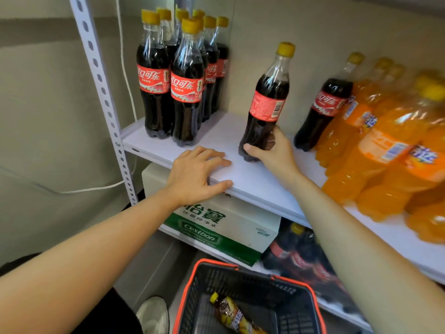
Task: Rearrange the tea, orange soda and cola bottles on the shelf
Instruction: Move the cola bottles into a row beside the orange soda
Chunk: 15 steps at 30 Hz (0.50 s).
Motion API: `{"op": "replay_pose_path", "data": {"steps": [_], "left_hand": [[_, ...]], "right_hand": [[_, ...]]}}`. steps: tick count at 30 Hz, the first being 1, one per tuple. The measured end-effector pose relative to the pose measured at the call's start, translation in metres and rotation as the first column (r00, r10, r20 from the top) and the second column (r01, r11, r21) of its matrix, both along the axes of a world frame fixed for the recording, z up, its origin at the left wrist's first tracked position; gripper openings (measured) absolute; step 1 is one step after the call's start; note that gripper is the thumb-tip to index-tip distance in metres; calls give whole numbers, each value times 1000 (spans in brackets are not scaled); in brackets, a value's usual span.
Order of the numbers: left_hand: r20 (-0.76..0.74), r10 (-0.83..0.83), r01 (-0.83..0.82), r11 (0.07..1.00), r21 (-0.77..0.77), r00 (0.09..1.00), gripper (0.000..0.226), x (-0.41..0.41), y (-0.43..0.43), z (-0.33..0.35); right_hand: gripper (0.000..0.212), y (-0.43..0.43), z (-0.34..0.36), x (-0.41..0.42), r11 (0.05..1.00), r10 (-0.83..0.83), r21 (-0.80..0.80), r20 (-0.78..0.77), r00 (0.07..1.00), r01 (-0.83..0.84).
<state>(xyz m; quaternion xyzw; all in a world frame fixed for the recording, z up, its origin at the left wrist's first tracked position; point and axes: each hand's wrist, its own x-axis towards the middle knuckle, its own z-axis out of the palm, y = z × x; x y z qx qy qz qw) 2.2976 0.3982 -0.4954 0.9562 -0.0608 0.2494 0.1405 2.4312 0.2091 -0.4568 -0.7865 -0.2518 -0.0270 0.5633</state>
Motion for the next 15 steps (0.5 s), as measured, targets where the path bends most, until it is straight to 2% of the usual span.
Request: {"op": "replay_pose_path", "data": {"steps": [2, 4, 8, 11, 15], "left_hand": [[-54, 24, -28, 996, -89, 998, 61, -1, -5, 8], [-74, 29, -46, 967, -249, 997, 50, -4, -12, 15], [-97, -45, -18, 822, -569, 994, 30, -18, -39, 25], [-82, -191, 55, 619, -783, 978, 30, -32, -66, 41], [-63, -419, 57, 269, -961, 906, 44, -49, -102, 61]], "right_hand": [[51, -23, 3, -25, 1000, 20, 1, -30, 999, -20], [48, -44, 6, -51, 1000, 27, 0, -64, 998, -27], [44, -82, 9, -103, 999, -8, 32, -114, 993, 11], [44, -104, 11, -142, 996, -18, 81, -145, 989, 30], [44, -122, -1, -182, 995, 17, 97, -195, 981, 2]]}}
